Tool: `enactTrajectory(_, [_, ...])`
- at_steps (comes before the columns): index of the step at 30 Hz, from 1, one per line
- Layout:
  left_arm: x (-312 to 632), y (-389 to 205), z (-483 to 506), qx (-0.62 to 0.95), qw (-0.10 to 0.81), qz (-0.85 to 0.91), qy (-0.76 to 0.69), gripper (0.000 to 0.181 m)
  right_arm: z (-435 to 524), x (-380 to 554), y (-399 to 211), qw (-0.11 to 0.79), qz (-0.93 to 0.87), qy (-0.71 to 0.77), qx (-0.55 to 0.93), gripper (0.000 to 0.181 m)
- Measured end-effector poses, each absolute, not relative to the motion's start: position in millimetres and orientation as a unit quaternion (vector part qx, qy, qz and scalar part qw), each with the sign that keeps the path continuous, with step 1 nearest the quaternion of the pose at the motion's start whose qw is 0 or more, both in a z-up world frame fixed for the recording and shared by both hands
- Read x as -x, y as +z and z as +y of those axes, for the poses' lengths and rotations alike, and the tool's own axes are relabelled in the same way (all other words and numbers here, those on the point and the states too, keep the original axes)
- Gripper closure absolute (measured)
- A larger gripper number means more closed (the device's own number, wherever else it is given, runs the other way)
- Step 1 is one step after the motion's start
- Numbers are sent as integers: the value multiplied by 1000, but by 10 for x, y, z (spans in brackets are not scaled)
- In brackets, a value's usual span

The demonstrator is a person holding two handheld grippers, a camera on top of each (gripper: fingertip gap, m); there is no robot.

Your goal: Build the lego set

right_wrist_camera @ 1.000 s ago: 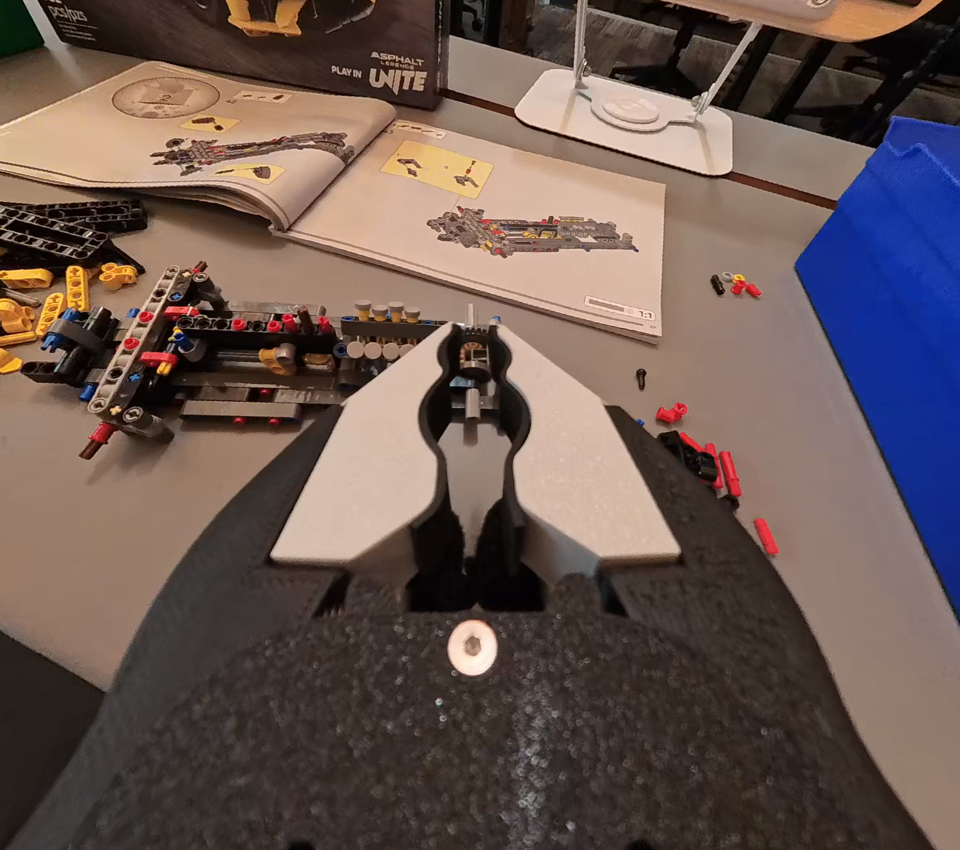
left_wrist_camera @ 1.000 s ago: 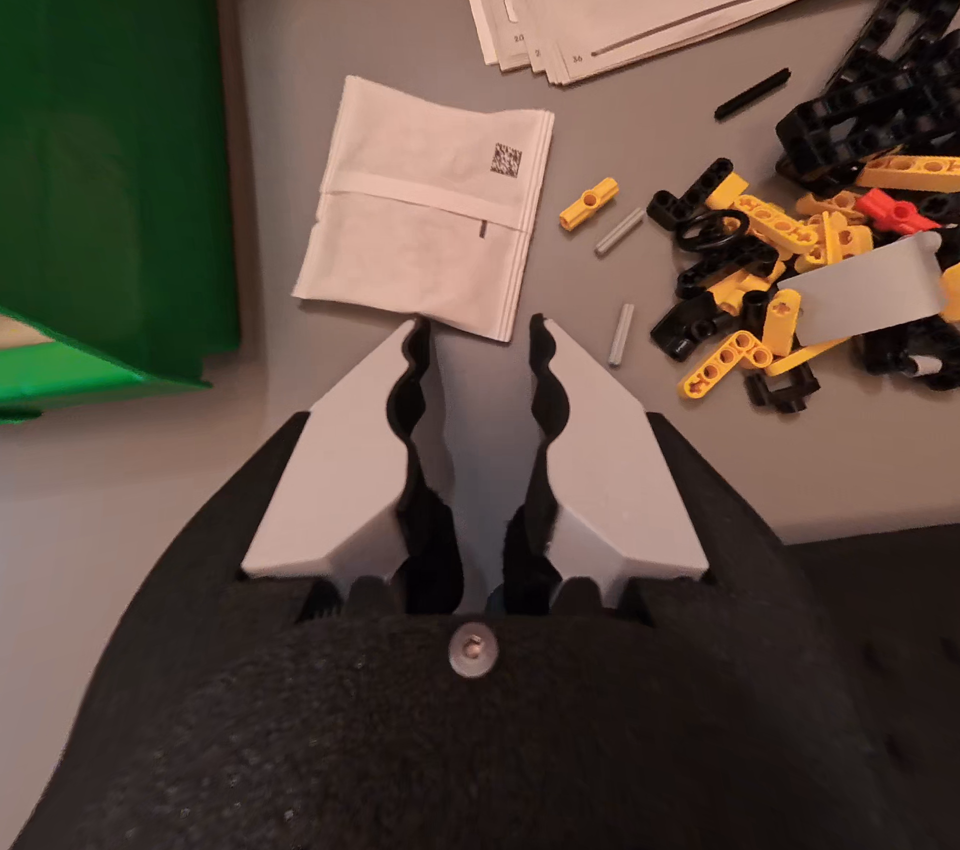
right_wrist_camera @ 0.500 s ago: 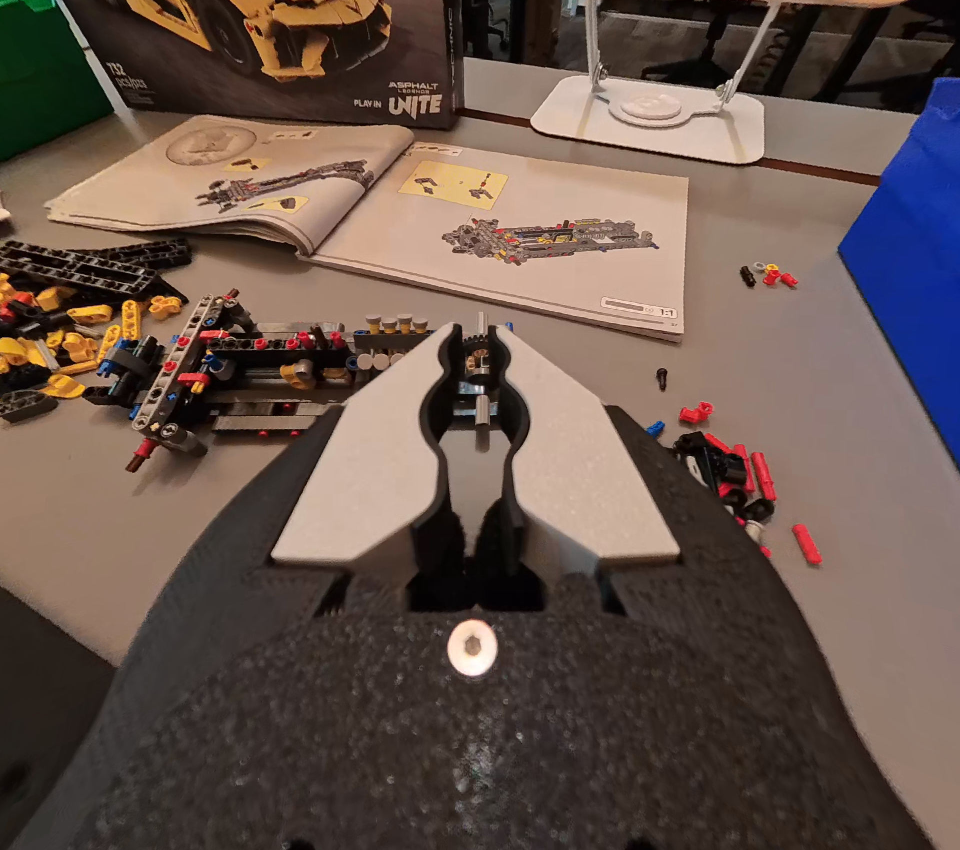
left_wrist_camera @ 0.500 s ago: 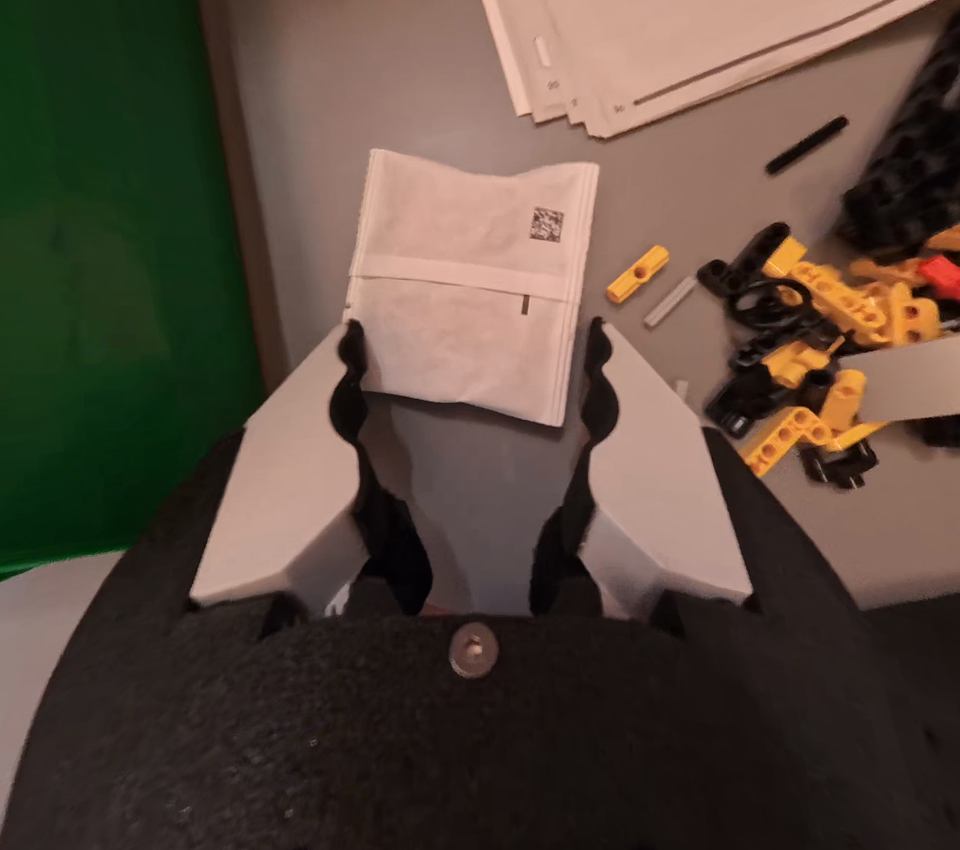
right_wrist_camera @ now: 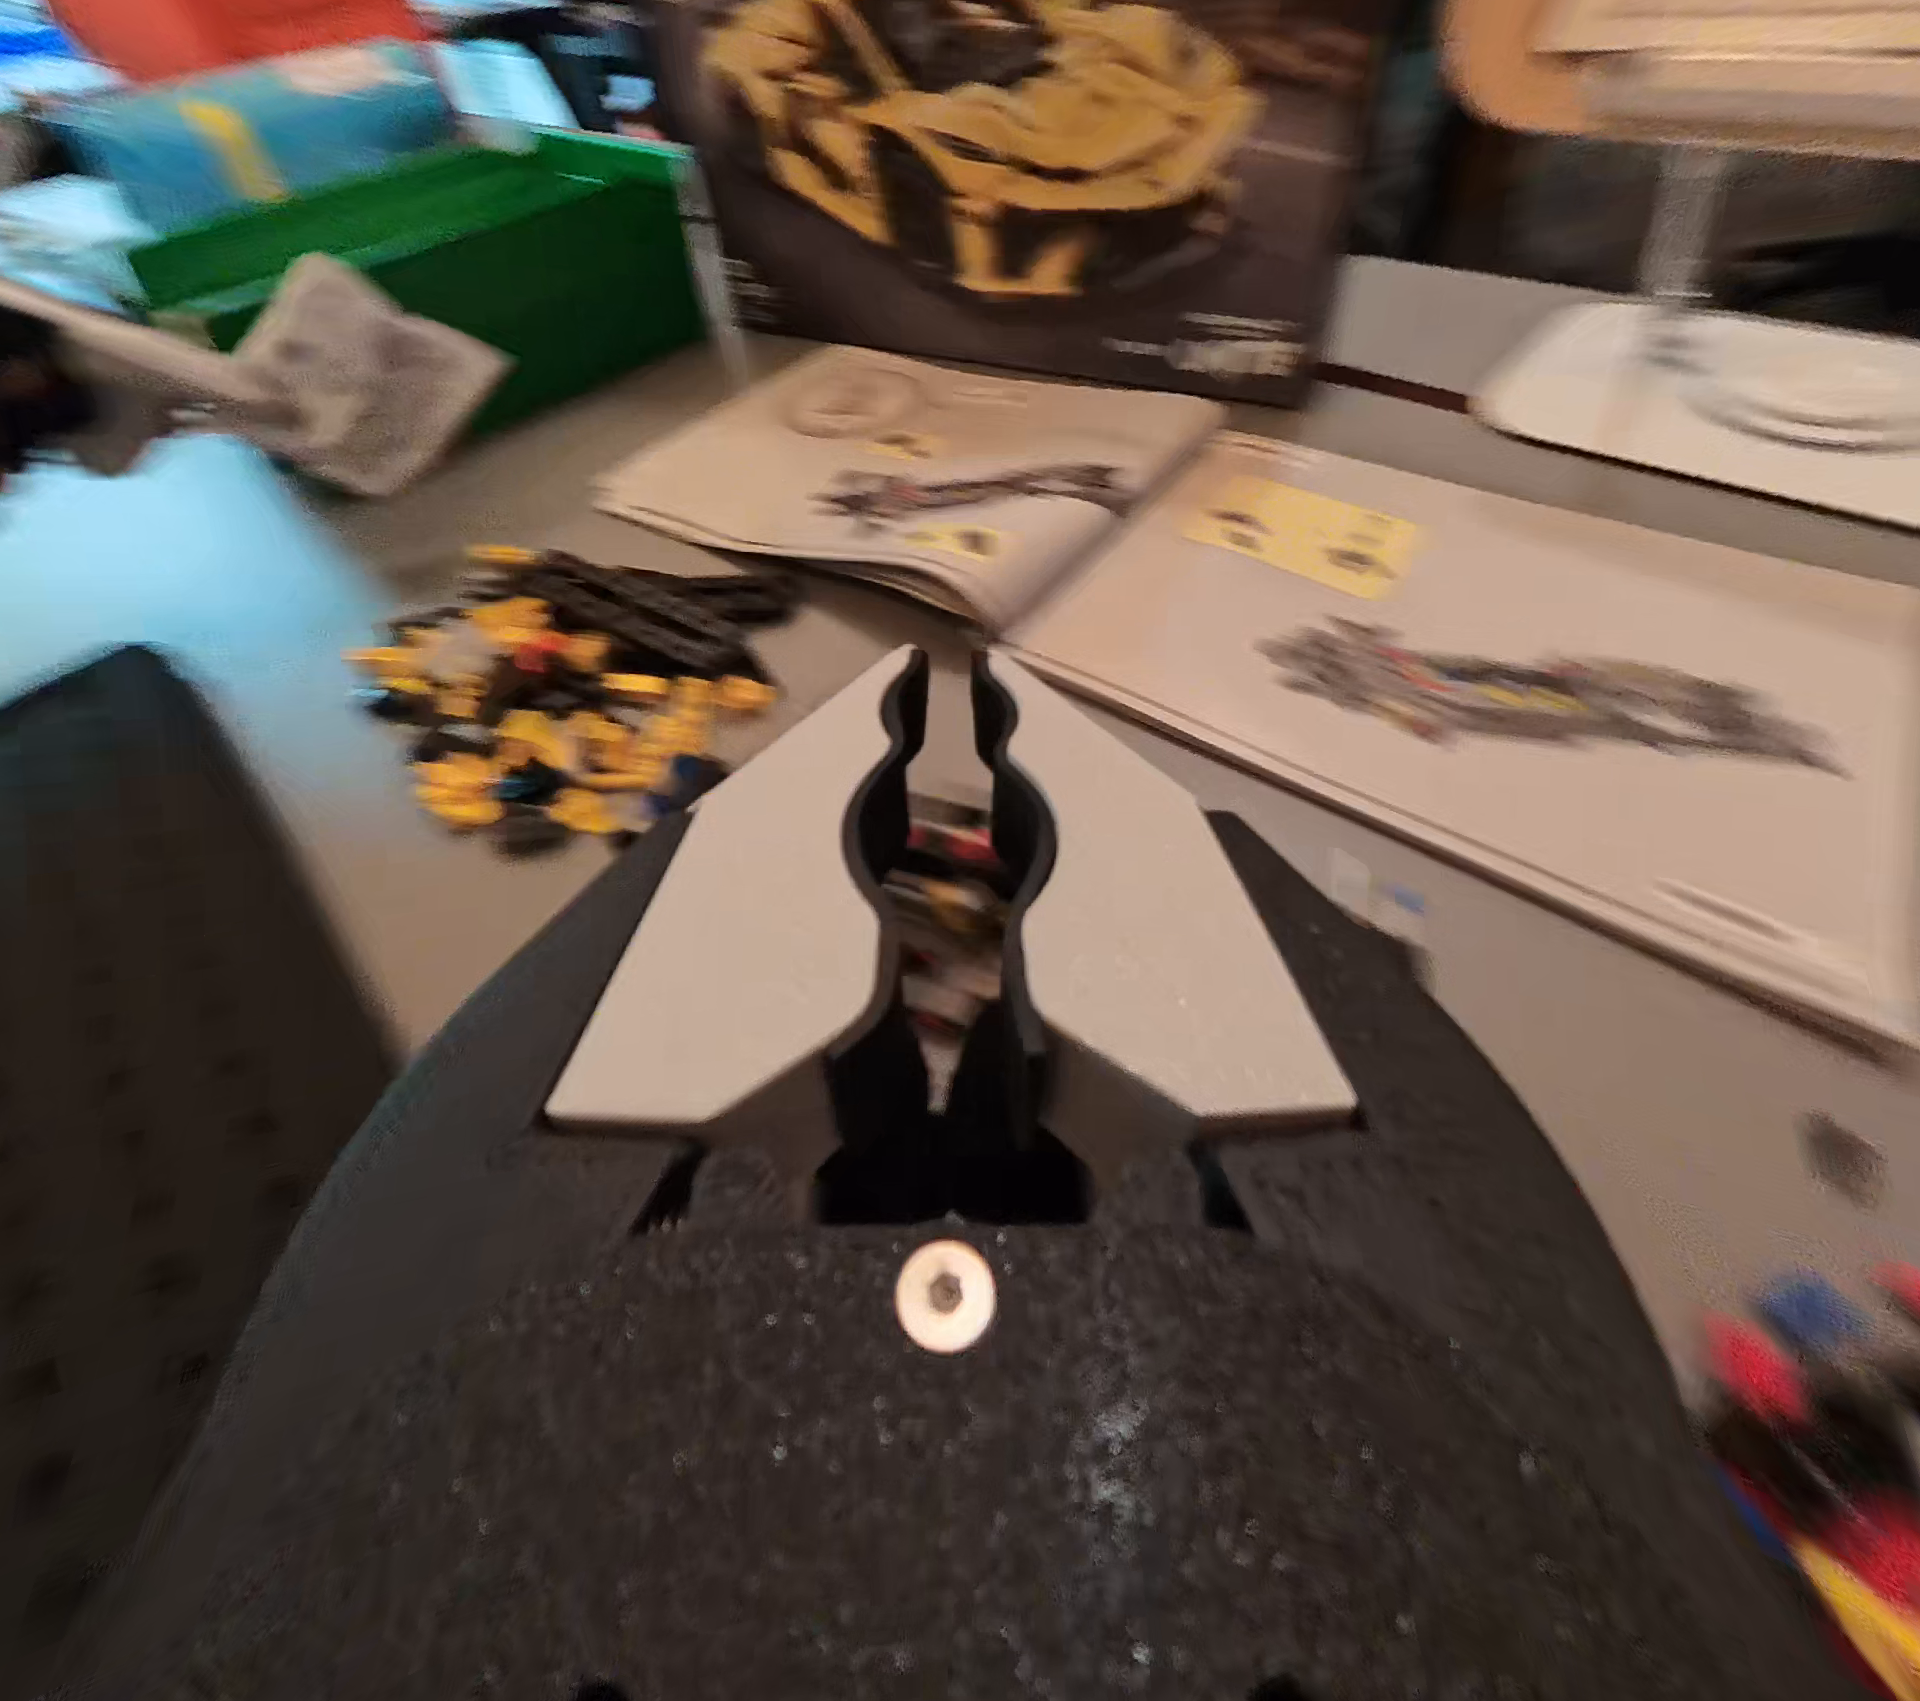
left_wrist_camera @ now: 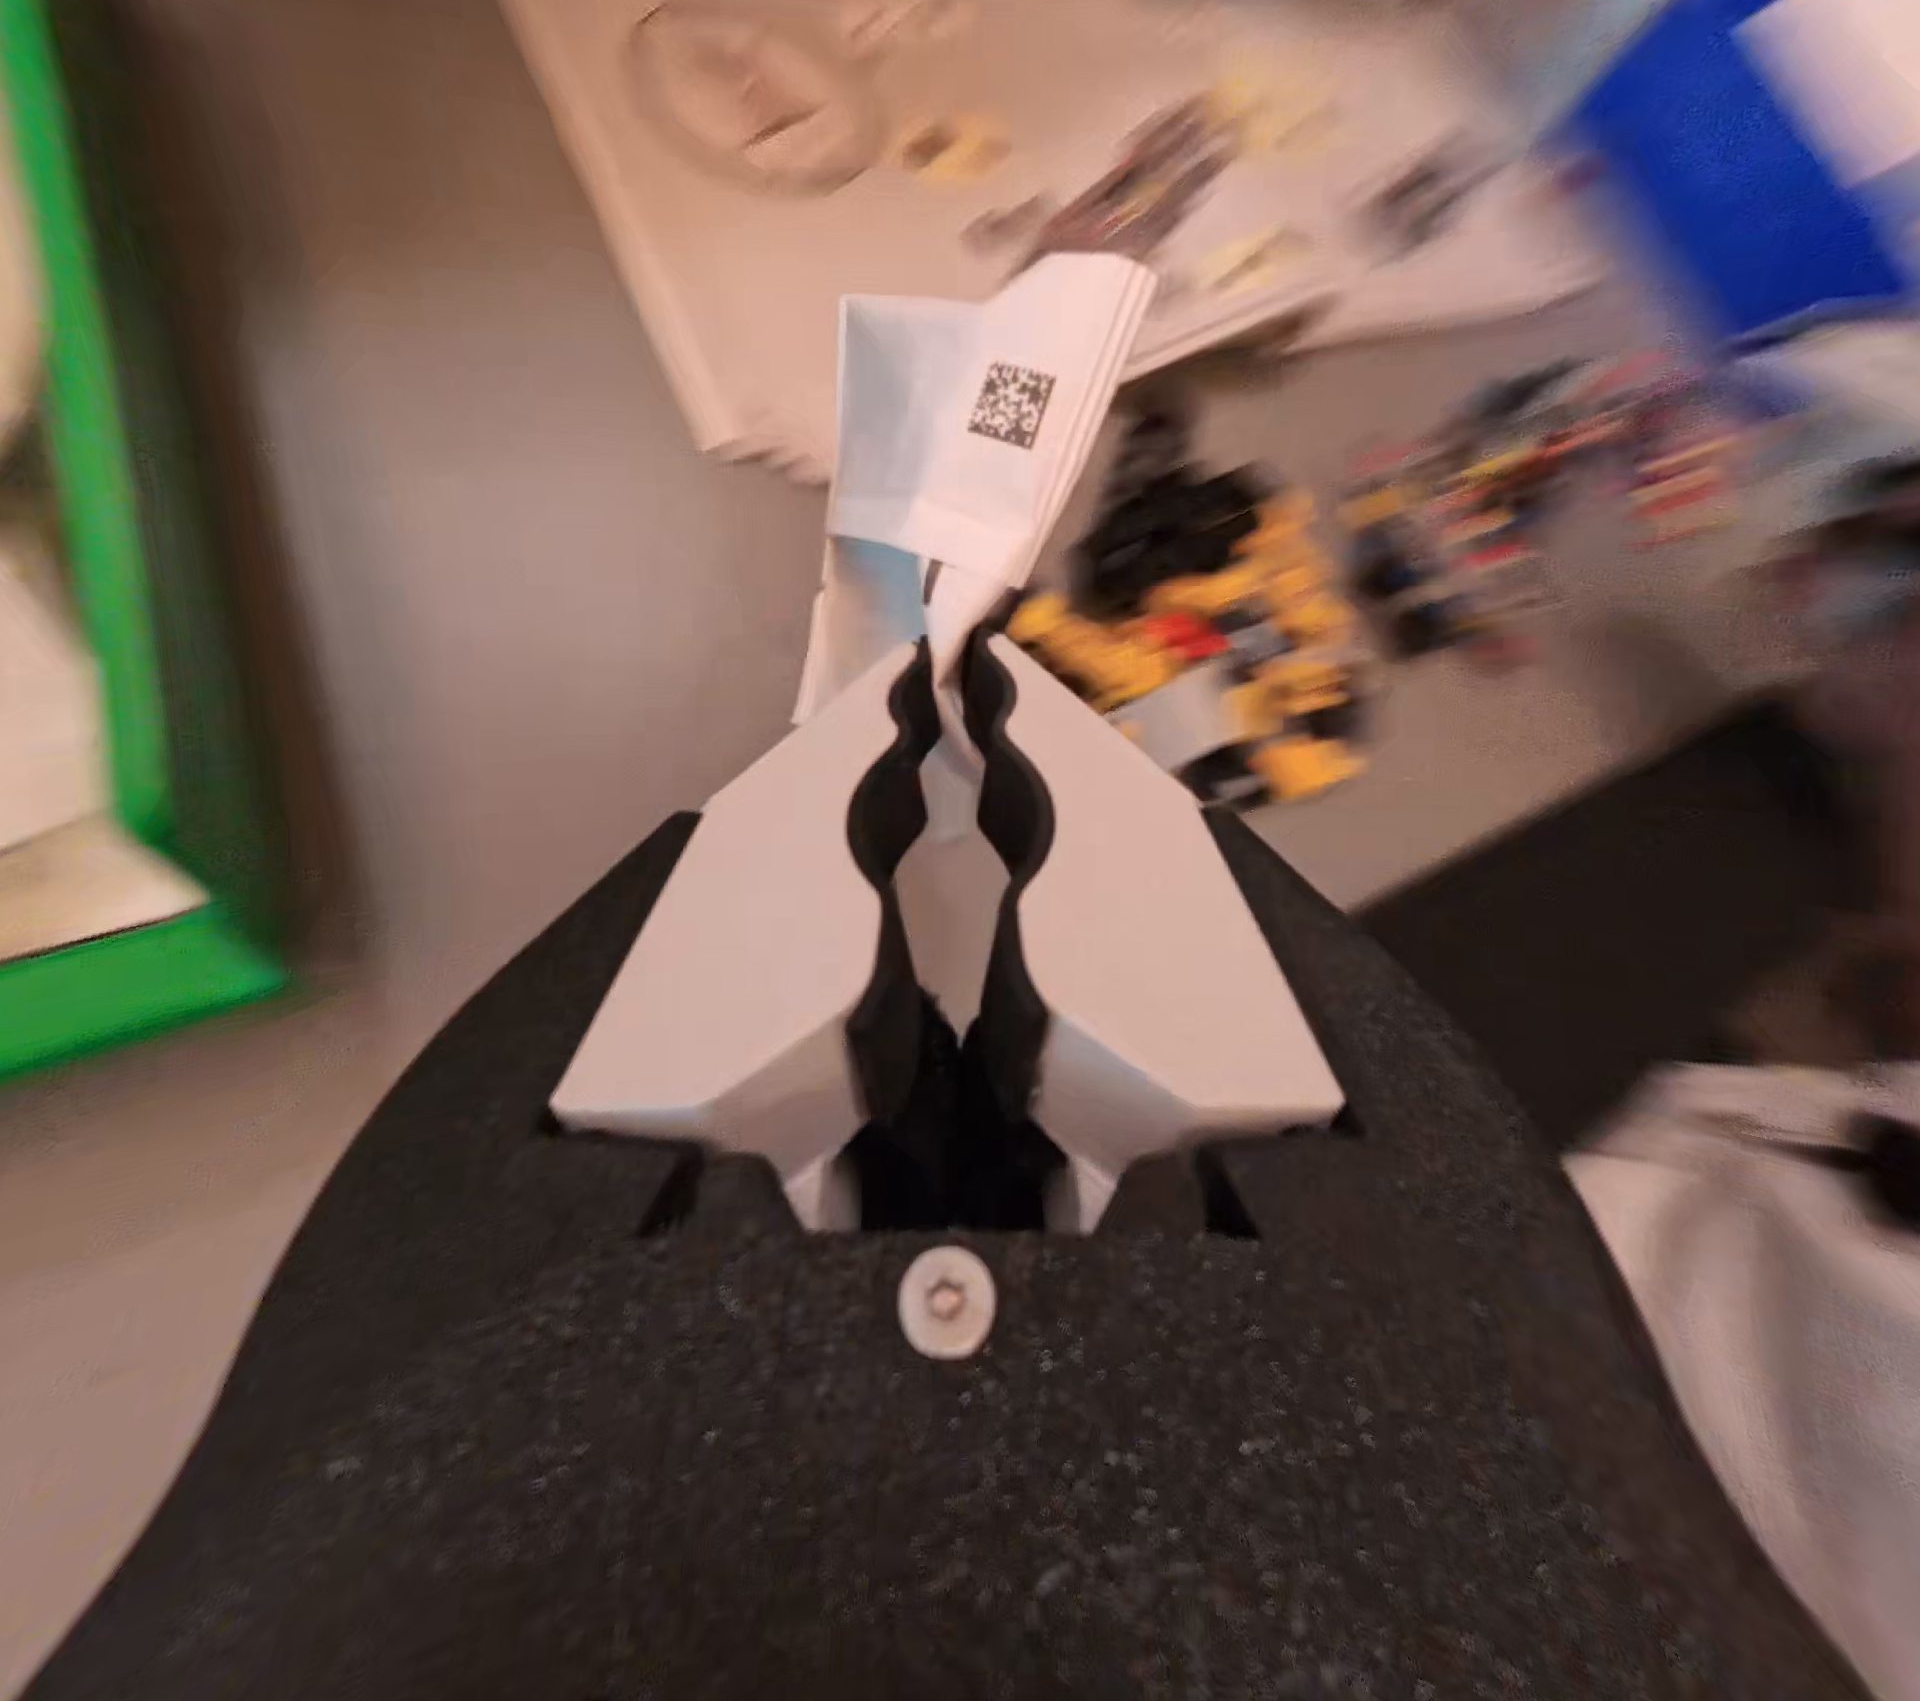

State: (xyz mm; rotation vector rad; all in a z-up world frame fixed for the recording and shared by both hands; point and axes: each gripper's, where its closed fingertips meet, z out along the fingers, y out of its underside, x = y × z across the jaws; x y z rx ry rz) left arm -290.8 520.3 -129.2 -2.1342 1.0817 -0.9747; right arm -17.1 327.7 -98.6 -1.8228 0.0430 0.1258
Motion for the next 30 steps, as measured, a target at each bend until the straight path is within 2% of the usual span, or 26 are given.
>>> enactTrajectory(4, [2674,-524,4821,661,218,324,-641,180,3628,1049,-620,589,-91,284,751,155])
enactTrajectory(8, [2441,-120,4379,535,132,292,-781,179,3807,1495,-198,552,-135,450,689,143])
enactTrajectory(12, [2203,91,3972,439,54,273,-854,179,3854,1617,-26,516,-113,568,631,145])
enactTrajectory(15, [2029,141,3755,404,24,266,-875,179,3688,1709,-1,488,-108,625,599,159])
enactTrajectory(17, [1945,153,3643,386,5,260,-885,179,3608,1702,12,502,-93,633,582,162])
enactTrajectory(19, [1865,133,3597,381,-12,245,-891,179,3490,1633,66,522,-81,641,557,179])
enactTrajectory(23, [1696,-76,3602,429,2,257,-866,171,3420,1430,-127,539,-47,572,617,181])
enactTrajectory(27, [1594,-327,3785,514,115,361,-770,142,3291,1181,-438,515,-77,420,743,181])
enactTrajectory(30, [1486,-357,3808,525,220,515,-641,121,3073,1048,-662,439,-146,318,828,181])
